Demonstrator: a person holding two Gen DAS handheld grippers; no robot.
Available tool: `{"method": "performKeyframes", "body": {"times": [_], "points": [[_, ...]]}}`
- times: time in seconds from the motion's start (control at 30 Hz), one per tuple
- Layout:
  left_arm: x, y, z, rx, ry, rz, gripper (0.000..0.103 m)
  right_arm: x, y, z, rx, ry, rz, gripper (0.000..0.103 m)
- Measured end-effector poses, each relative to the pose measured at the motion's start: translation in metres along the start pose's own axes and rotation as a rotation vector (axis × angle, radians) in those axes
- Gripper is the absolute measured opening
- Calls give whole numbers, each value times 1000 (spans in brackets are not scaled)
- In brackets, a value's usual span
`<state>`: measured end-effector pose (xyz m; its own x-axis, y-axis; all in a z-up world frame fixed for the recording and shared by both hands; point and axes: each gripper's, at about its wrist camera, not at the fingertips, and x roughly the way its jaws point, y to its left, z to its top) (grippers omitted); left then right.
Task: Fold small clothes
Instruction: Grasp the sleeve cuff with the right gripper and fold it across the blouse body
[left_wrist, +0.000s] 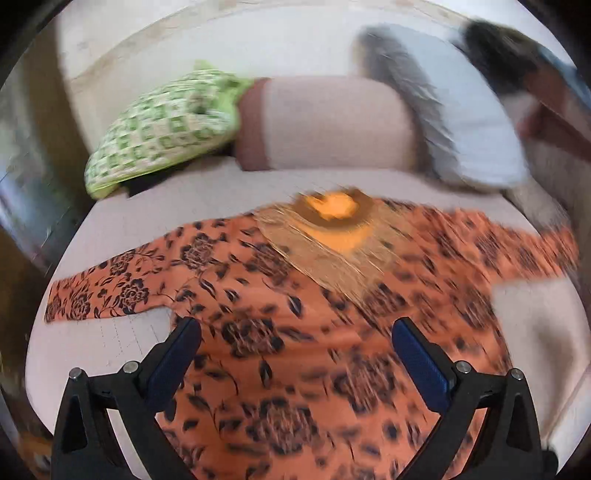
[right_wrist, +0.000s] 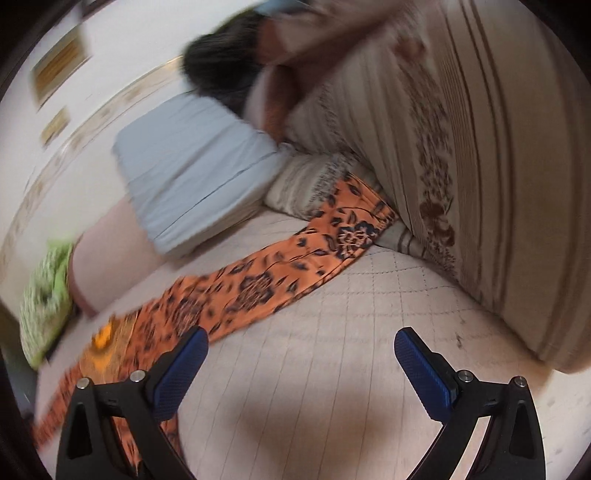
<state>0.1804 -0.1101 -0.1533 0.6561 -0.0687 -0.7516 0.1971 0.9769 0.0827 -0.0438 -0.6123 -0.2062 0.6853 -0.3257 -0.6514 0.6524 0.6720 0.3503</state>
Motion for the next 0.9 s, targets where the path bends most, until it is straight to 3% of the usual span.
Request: {"method": "performKeyframes", "body": {"times": [0.2, 0.33, 0.47, 0.53, 0.57, 0.63, 0.67, 0.73, 0.9], "points": [[35, 13, 17, -79, -115, 56, 103, 100, -54, 43, 188, 52, -18, 81], [70, 14, 19, -80, -82, 31, 103, 158, -73, 60, 274, 77, -39, 80], [94, 16, 18, -115, -21, -51, 103, 189, -84, 70, 368, 65, -62, 70], [100, 16, 20, -117, -21, -63, 103, 197, -83, 76, 374, 54, -70, 52], [101, 17, 20, -117, -29, -54, 103, 200, -83, 78, 382, 51, -75, 31], [104, 23, 20, -104, -44, -22, 103, 203, -83, 83, 405, 30, -80, 14], [106, 25, 19, -93, -44, 5, 103, 202, -80, 85, 409, 13, -75, 9], [108, 35, 18, -77, -48, 76, 103, 192, -61, 89, 374, -22, -52, 8], [103, 78, 26, -164, -44, 140, 103, 149, 41, 92, 179, -66, 134, 7]]}}
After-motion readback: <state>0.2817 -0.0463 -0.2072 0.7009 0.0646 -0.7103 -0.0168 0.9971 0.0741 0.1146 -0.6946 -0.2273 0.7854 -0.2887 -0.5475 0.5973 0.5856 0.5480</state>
